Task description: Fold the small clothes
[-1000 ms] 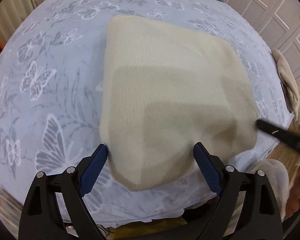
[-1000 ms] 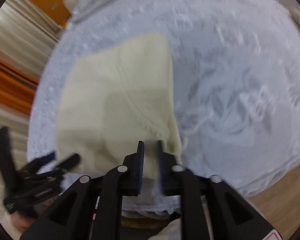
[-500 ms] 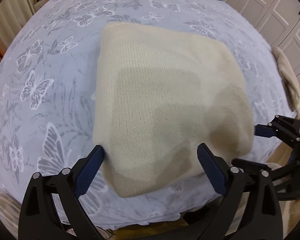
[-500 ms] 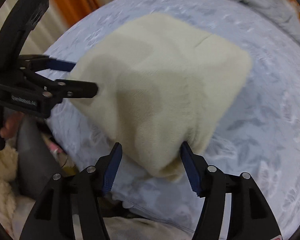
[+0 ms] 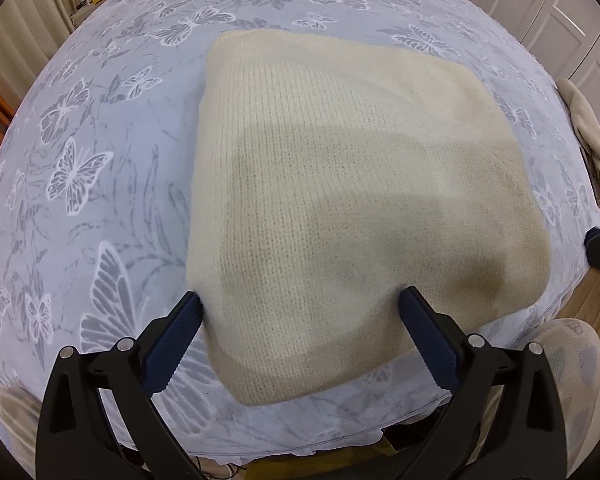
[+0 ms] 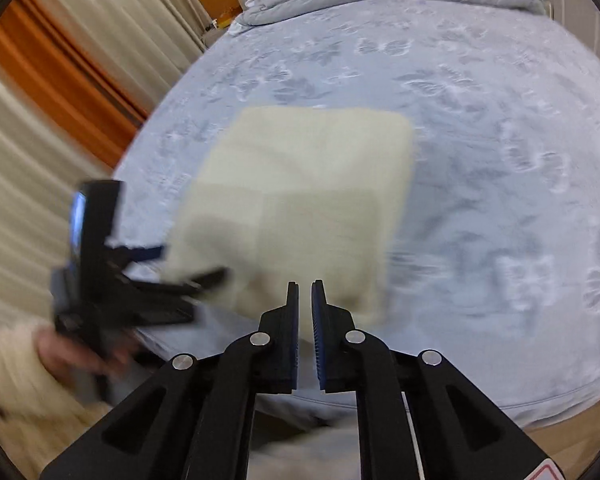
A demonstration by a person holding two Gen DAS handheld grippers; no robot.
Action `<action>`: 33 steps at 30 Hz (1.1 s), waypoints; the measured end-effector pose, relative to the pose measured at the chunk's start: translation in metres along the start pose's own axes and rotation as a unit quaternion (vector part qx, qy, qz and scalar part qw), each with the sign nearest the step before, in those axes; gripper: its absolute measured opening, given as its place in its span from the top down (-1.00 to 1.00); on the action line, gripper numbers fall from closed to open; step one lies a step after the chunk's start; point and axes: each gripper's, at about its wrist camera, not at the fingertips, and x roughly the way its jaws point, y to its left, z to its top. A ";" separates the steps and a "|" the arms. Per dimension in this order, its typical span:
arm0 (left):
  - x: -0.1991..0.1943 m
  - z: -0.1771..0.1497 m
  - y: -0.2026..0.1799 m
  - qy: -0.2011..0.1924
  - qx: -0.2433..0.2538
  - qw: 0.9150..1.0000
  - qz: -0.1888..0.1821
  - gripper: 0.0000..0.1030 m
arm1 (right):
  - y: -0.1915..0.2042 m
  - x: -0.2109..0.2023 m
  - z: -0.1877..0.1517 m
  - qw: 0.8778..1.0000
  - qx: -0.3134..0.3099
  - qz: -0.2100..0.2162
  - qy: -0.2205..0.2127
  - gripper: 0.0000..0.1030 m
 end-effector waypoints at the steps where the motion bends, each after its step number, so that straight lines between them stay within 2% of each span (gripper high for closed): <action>1: 0.000 0.000 0.000 0.000 0.001 1.000 0.000 -0.87 | 0.007 0.008 0.001 1.000 0.004 -0.002 0.006 0.82; 2: 0.000 0.000 0.000 0.000 0.002 1.000 0.000 -0.87 | 0.012 0.023 0.002 1.000 0.003 -0.019 0.019 0.86; 3: 0.001 -0.001 0.000 0.001 0.002 1.000 0.000 -0.87 | 0.011 0.041 0.001 0.998 0.004 -0.052 0.045 0.99; 4: 0.001 -0.001 0.001 0.002 0.003 1.000 0.000 -0.87 | 0.001 0.068 -0.002 0.991 0.016 -0.104 0.088 1.00; 5: 0.003 -0.001 0.001 0.006 0.004 1.000 0.000 -0.87 | -0.008 0.082 -0.005 0.988 0.028 -0.108 0.108 1.00; 6: 0.007 -0.003 0.001 0.013 0.004 1.000 -0.001 -0.87 | -0.015 0.089 -0.007 0.988 0.050 -0.095 0.114 1.00; 8: 0.010 -0.006 0.004 0.020 -0.005 1.000 -0.008 -0.87 | -0.017 0.079 -0.002 0.988 0.080 -0.078 0.105 1.00; 10: 0.003 -0.008 0.013 0.015 -0.033 0.999 -0.037 -0.86 | -0.015 0.062 -0.001 0.990 0.091 -0.067 0.082 1.00; 12: -0.011 -0.008 0.022 -0.006 -0.054 0.996 -0.077 -0.87 | -0.022 0.037 -0.002 0.992 0.119 -0.042 0.033 0.82; 13: -0.019 -0.008 0.027 -0.021 -0.062 0.993 -0.097 -0.87 | -0.026 0.028 -0.003 0.991 0.132 -0.034 0.012 0.41; 14: -0.023 -0.007 0.030 -0.030 -0.069 0.991 -0.108 -0.87 | -0.033 0.019 -0.006 0.988 0.150 -0.042 -0.015 -0.40; 15: -0.026 -0.002 0.037 -0.042 -0.085 0.988 -0.125 -0.90 | -0.039 0.016 -0.007 0.985 0.160 -0.064 -0.030 -0.64; 16: -0.025 0.001 0.041 -0.042 -0.095 0.986 -0.133 -0.90 | -0.042 0.016 -0.009 0.982 0.166 -0.078 -0.034 -0.66; 18: -0.010 0.013 0.050 -0.023 -0.122 0.982 -0.139 -0.90 | -0.053 0.031 -0.003 0.981 0.182 -0.059 -0.020 -0.66; 20: 0.010 0.025 0.058 0.000 -0.147 0.980 -0.132 -0.90 | -0.069 0.051 0.007 0.977 0.214 -0.006 -0.003 -0.66; 22: 0.037 0.032 0.068 0.036 -0.186 0.967 -0.171 -0.91 | -0.070 0.076 0.009 0.972 0.234 0.029 0.019 -0.67; 23: 0.045 0.033 0.072 0.045 -0.204 0.959 -0.190 -0.91 | -0.071 0.093 0.014 0.970 0.239 0.042 0.032 -0.73; 24: 0.055 0.033 0.076 0.058 -0.228 0.949 -0.211 -0.91 | -0.070 0.103 0.017 0.970 0.240 0.034 0.031 -0.73; 25: 0.061 0.033 0.078 0.066 -0.239 0.942 -0.226 -0.91 | -0.070 0.109 0.020 0.971 0.236 0.033 0.026 -0.72; 27: 0.064 0.033 0.077 0.070 -0.242 0.938 -0.238 -0.86 | -0.067 0.115 0.023 0.970 0.240 0.039 0.010 -0.38; 28: 0.061 0.033 0.075 0.070 -0.236 0.940 -0.238 -0.80 | -0.067 0.113 0.024 0.968 0.245 0.048 0.008 0.00; 29: 0.056 0.034 0.072 0.066 -0.228 0.943 -0.235 -0.65 | -0.067 0.107 0.024 0.965 0.254 0.062 0.003 0.20; 30: 0.048 0.034 0.070 0.062 -0.221 0.944 -0.236 -0.48 | -0.065 0.100 0.025 0.963 0.258 0.072 -0.003 0.25; 33: 0.022 0.025 0.069 0.060 -0.216 0.941 -0.253 -0.33 | -0.047 0.078 0.026 0.969 0.237 0.071 -0.012 0.32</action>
